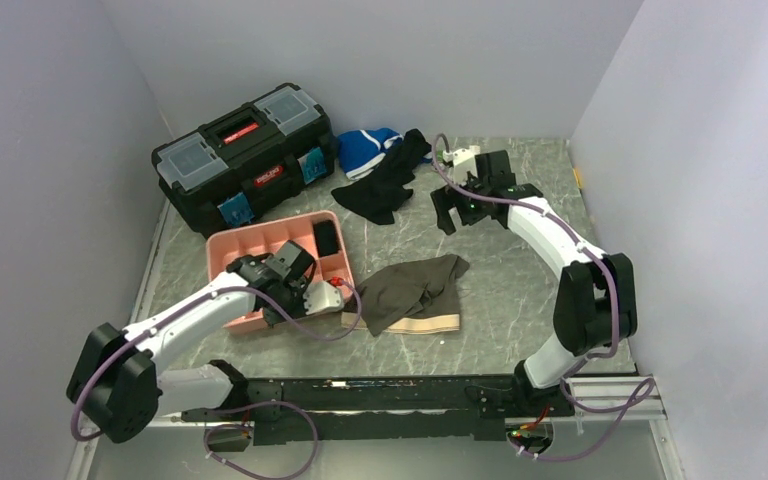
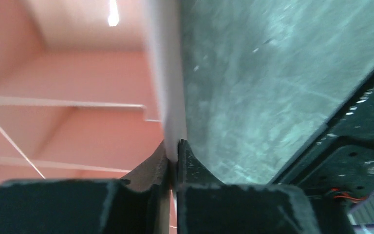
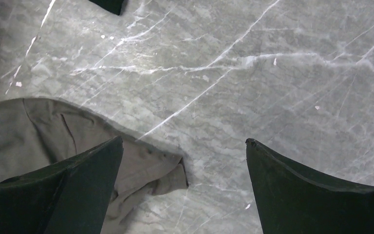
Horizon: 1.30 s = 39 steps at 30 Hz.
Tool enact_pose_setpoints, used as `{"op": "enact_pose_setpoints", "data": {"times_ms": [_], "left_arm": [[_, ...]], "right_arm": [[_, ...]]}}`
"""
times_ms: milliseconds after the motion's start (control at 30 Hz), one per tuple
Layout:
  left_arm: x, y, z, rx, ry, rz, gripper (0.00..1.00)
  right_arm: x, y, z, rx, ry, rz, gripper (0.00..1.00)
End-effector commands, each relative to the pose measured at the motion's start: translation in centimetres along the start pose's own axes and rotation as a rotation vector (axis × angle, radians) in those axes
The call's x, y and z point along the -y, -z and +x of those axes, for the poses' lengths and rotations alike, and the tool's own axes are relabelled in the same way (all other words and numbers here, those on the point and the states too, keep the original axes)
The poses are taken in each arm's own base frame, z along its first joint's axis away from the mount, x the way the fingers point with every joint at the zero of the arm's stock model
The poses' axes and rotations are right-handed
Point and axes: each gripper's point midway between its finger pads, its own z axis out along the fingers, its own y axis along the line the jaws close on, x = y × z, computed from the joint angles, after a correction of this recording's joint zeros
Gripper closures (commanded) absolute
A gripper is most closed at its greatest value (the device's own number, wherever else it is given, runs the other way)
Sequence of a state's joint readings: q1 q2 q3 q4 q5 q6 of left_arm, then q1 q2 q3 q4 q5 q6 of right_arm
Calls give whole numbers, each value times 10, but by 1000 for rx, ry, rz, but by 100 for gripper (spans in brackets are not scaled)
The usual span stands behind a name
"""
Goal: Roll the underwear
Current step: Move the storage box to the corner of the board.
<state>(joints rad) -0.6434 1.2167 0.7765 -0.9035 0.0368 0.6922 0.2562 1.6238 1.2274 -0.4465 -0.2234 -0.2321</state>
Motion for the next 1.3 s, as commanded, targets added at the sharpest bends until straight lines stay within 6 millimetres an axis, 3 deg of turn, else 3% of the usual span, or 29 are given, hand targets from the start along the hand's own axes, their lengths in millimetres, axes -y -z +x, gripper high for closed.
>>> {"op": "enact_pose_setpoints", "data": {"times_ms": [0,233,467,533,800,1000,1267], "left_arm": [[15,0,57,-191,-85,19,100],[18,13,109,-304,-96,-16,100],[27,35,125,-305,-6,38,100],[34,36,129,-310,3,50,100],[36,26,177,-418,-72,-29,100],[27,34,191,-443,-113,-44,100],[14,68,180,-394,-80,20,97]], "right_arm": [[-6,16,-4,59,9,-24,2],[-11,21,16,18,8,-38,2],[-16,18,28,-9,0,-59,2],[-17,17,29,-15,-1,-63,2],[-25,16,33,-37,6,-117,2],[-29,21,36,-44,18,-136,2],[-29,25,35,-48,23,-134,2]]}}
